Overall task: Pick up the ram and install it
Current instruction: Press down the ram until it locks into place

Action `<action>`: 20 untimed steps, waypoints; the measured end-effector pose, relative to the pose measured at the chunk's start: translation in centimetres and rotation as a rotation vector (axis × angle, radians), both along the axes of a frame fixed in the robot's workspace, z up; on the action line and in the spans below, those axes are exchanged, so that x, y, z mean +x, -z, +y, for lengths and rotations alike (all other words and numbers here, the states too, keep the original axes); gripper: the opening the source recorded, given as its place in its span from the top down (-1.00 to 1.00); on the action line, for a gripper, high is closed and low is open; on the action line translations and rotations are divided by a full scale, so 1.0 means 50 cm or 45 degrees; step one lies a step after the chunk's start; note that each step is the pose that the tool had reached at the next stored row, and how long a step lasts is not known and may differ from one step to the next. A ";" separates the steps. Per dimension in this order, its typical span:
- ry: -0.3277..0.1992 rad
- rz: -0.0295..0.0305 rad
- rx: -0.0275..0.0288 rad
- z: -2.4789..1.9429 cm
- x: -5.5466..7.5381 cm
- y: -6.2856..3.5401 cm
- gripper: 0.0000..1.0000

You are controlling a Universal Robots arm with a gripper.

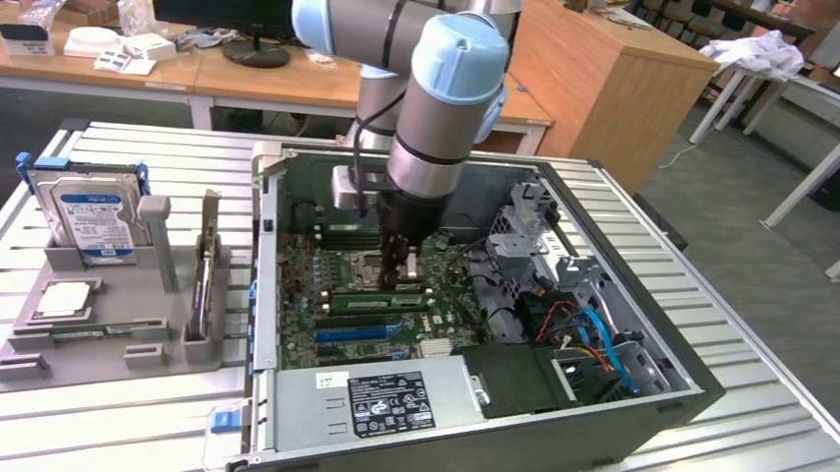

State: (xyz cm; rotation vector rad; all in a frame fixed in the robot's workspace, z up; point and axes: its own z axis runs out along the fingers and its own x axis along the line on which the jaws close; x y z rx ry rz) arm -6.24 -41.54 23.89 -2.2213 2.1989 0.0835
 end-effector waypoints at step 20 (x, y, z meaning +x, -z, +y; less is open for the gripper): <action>0.000 0.0000 -0.0001 0.0000 -0.054 0.000 0.79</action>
